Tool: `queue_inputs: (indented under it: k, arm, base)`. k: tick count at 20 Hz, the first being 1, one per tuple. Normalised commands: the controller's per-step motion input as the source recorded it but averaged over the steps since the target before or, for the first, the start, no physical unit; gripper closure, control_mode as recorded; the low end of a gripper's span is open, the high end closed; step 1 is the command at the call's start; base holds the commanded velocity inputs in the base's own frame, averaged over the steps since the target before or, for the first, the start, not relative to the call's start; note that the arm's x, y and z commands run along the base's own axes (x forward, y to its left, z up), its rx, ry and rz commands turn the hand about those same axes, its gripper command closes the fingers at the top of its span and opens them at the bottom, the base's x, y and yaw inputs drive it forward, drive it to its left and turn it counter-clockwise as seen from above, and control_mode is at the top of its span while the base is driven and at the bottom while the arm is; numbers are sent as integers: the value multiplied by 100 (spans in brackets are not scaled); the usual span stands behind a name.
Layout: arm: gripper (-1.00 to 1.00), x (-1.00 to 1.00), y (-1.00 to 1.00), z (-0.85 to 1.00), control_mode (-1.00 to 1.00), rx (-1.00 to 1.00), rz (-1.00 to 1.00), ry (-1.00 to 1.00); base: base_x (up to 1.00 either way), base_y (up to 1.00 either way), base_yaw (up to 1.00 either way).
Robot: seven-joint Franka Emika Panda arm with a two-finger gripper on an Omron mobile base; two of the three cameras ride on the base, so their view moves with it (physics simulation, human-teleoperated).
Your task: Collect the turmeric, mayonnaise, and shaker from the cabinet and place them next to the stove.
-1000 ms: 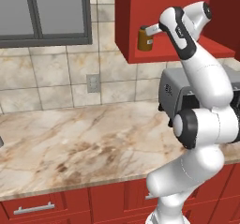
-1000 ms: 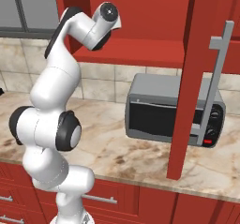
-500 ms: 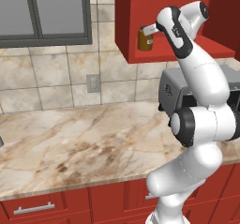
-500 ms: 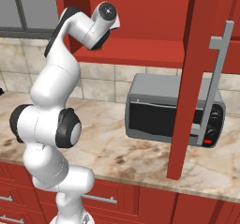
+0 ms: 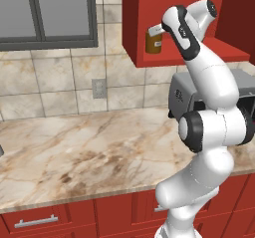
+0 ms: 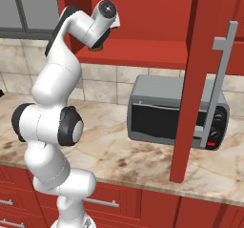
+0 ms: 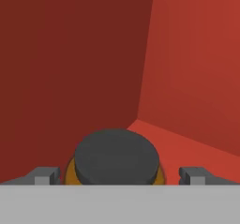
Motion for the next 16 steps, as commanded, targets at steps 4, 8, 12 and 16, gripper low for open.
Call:
queue_inputs:
  k: [4, 8, 12, 16]
  arm:
    - [-100, 0, 8, 0, -100, 0, 0, 0]
    - [-100, 0, 9, -1, -100, 0, 0, 0]
    - [-100, 0, 10, -3, -100, 0, 0, 0]
    - [100, 0, 11, -6, -100, 0, 0, 0]
  base:
    - [0, 0, 0]
    - [0, 0, 0]
    - [0, 0, 0]
    - [0, 0, 0]
